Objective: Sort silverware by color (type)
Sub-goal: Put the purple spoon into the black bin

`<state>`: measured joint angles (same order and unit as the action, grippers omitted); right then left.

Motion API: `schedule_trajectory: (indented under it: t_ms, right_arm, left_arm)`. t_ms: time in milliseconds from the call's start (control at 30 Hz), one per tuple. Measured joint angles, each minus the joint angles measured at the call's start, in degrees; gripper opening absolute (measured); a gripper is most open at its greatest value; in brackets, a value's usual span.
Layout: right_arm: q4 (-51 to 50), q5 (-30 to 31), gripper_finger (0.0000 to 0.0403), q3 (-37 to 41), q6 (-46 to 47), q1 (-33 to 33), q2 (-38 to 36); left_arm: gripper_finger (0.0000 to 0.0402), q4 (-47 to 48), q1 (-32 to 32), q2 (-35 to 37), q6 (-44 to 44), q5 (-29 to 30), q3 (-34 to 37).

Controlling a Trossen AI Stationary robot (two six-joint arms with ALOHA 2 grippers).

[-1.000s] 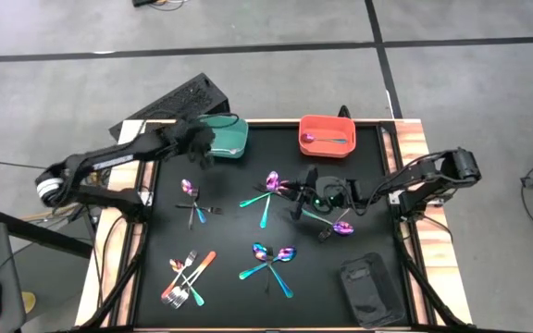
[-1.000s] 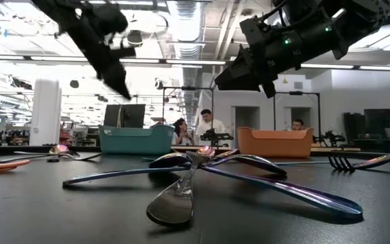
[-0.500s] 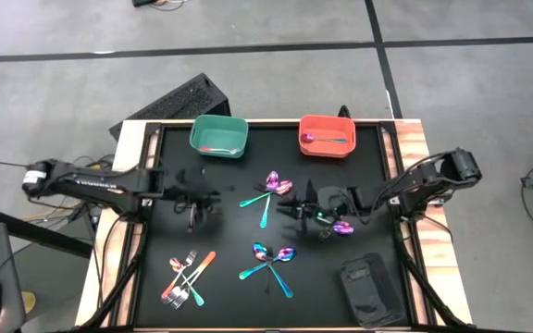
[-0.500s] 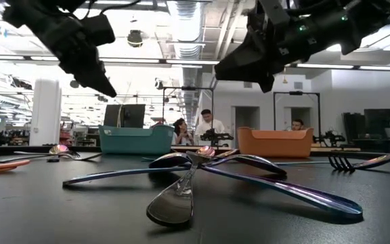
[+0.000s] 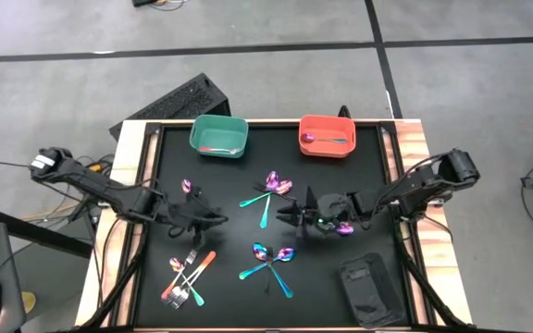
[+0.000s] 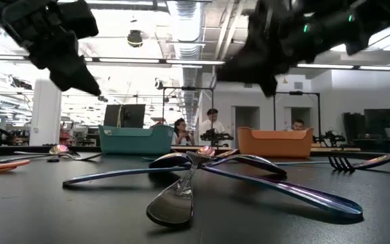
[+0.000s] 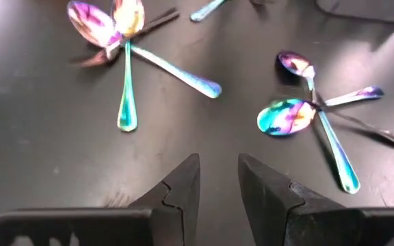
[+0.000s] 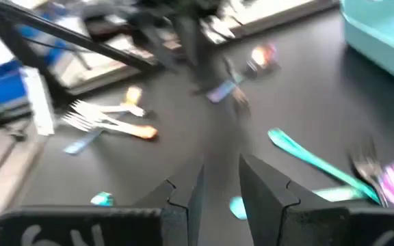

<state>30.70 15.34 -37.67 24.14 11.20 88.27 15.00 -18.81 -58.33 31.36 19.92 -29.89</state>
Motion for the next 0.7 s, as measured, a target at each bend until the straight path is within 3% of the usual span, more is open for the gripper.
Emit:
schedule_trajectory:
  t_ms: [233,533,700]
  right_arm:
    - [-6.16,-0.63,0.0115,-3.24,6.79,1.84,8.08]
    - [-24.48,-0.8,0.0115,-13.1,0.13,8.69,10.39]
    - [-29.04,-0.65,0.0115,-15.43,-0.72,10.23,9.88]
  left_arm:
    - [0.0088,-1.12,-4.63,-4.16,6.42,5.52,0.0]
    - [0.0088,-11.62,-8.65,-14.9,9.66,9.53,0.0]
    - [0.0088,-19.41,-8.51,-20.0,8.49,9.83,0.0]
